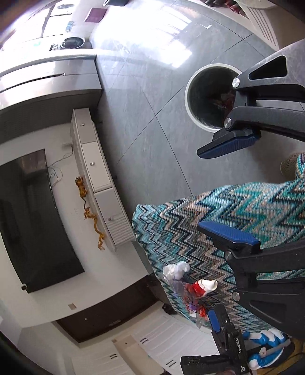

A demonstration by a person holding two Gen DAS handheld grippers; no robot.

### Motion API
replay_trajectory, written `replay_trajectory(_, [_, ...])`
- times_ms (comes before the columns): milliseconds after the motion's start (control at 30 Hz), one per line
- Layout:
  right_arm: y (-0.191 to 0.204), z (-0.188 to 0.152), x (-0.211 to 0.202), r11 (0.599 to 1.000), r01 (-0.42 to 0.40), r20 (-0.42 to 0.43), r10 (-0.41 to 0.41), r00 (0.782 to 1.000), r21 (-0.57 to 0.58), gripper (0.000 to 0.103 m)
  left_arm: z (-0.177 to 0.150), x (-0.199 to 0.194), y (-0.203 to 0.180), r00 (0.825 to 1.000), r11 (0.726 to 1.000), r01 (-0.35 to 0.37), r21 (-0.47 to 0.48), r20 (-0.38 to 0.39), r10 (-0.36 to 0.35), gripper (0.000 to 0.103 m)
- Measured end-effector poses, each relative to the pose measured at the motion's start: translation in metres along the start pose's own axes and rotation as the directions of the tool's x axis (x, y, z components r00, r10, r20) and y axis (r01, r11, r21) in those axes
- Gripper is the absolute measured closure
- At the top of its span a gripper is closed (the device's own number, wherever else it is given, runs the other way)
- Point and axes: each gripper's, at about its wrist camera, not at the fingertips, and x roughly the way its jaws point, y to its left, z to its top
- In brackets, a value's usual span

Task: Collect trash
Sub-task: 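Return the right gripper to the blanket and grasp the clear plastic bag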

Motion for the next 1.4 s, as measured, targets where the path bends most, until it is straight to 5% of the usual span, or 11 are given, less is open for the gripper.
replay_trajectory(300, [0.053,-0.001,0.010,0.994,-0.075,-0.034,0.073,0.997,-0.076,0.050,-0.028,-0.037,0.066,0.998,0.995,-0.041,-0.093,0.040,0.045,0.029])
replay_trajectory(767, [0.141,0.003,0.065,0.953,-0.220,-0.160,0.189,0.969,-0.210,0.050,-0.044,-0.062,0.171,0.977,0.959,-0.202,-0.199,0.033,0.212,0.023])
replay_trajectory(1400, [0.240,0.011,0.176,0.861,-0.381,-0.336,0.267,0.903,-0.337,0.040,-0.016,0.011,0.211,0.942,0.939,-0.324,-0.114,-0.130,0.309,0.021])
